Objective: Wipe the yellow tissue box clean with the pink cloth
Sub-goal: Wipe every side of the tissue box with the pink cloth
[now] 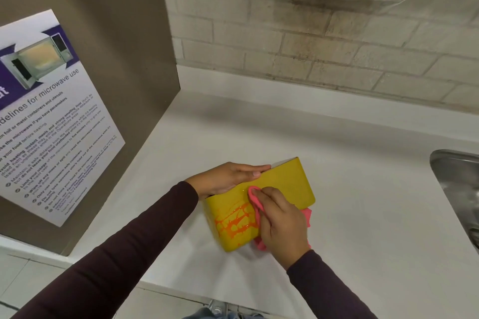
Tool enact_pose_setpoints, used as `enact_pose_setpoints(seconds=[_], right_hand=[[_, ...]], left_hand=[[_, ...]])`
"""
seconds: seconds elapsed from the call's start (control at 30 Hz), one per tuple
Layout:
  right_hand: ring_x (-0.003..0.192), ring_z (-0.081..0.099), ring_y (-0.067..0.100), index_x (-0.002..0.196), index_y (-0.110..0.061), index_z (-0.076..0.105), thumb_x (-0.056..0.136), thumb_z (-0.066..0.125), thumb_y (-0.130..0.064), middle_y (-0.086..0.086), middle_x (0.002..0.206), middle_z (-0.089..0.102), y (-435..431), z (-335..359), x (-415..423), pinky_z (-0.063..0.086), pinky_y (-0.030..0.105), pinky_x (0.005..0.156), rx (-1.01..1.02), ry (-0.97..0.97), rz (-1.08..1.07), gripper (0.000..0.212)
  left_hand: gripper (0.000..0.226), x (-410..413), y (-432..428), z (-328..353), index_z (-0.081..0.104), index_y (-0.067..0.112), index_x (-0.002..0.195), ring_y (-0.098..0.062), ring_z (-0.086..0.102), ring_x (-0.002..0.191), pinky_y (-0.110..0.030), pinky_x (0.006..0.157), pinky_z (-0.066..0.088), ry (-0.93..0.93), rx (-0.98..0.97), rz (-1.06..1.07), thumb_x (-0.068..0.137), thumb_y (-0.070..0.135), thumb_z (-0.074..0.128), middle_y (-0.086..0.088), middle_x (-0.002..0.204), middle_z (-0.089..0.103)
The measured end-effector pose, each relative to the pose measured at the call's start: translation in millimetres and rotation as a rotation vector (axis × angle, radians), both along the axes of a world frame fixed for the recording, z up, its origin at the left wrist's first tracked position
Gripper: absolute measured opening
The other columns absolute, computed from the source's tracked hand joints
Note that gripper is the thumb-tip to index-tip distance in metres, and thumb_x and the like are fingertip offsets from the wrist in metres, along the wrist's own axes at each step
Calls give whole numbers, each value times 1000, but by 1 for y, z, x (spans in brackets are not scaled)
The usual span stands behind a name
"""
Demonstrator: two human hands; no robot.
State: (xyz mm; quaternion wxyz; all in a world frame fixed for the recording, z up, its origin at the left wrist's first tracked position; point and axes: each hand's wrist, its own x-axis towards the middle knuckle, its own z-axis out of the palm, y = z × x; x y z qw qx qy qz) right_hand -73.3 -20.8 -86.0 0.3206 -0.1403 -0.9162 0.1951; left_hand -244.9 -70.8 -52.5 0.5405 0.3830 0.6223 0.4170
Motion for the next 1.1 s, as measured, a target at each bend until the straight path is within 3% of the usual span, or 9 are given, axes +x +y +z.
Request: enact_pose_setpoints(seconds=[0.2, 0.37, 0.47, 0.6, 0.7, 0.83, 0.97, 1.1], right_hand=[[77, 53, 10, 106, -10, 70, 85, 42, -15, 4, 92, 64, 13, 2, -6, 41, 14, 58, -146, 88, -188, 36], [73, 53, 8, 110, -9, 68, 85, 41, -14, 3, 91, 63, -2, 0, -14, 41, 17, 55, -198, 95, -142, 37], [67, 53, 10, 111, -9, 68, 84, 44, -14, 3, 88, 63, -1, -2, -2, 32, 11, 55, -85, 10, -20, 36], [68, 53, 8, 112, -11, 67, 82, 44, -12, 4, 86, 63, 10, -6, 9, 40, 16, 53, -74, 33, -5, 38], [67, 52, 7, 109, -12, 69, 83, 44, -15, 1, 85, 62, 7, -4, 0, 41, 19, 50, -137, 80, -123, 37], [66, 51, 8, 110, -10, 68, 84, 44, -14, 2, 85, 61, -9, -1, -10, 39, 17, 50, -143, 59, -77, 36], [68, 51, 8, 113, -10, 67, 84, 45, -14, 3, 86, 61, -4, -3, 4, 38, 15, 54, -88, 2, 58, 36], [75, 50, 0, 111, -15, 68, 82, 44, -14, 1, 86, 62, 10, -4, 9, 38, 8, 60, -173, 59, -68, 37]], left_hand=[[39, 3, -1, 1, 47, 13, 135, -1, 43, 122, -1, 90, 36, 16, 21, 36, 96, 18, 45, 11, 129, 49], [39, 5, -2, 2, 45, 5, 135, -6, 45, 121, -1, 87, 41, -16, 49, 65, 96, 11, 44, -5, 140, 48], [36, 4, -3, 4, 52, 14, 132, -3, 55, 112, -8, 89, 45, -85, 18, 57, 95, 16, 47, 0, 136, 53], [33, 5, -3, 2, 57, 24, 126, -2, 60, 107, -18, 93, 48, -140, -4, 47, 93, 20, 52, 3, 132, 58], [33, 4, -3, 3, 58, 22, 125, -2, 64, 100, -16, 86, 51, -155, -7, 82, 93, 19, 52, 2, 128, 60], [34, 5, -4, 5, 57, 19, 127, 9, 62, 96, -8, 79, 48, -128, -8, 90, 94, 19, 52, 10, 120, 60], [33, 5, -6, 6, 57, 22, 127, 7, 62, 100, -9, 82, 48, -133, -20, 54, 94, 20, 51, 12, 122, 61], [34, 5, -7, 6, 57, 22, 127, 0, 61, 104, -16, 89, 49, -116, -16, 55, 93, 20, 52, 3, 132, 58]])
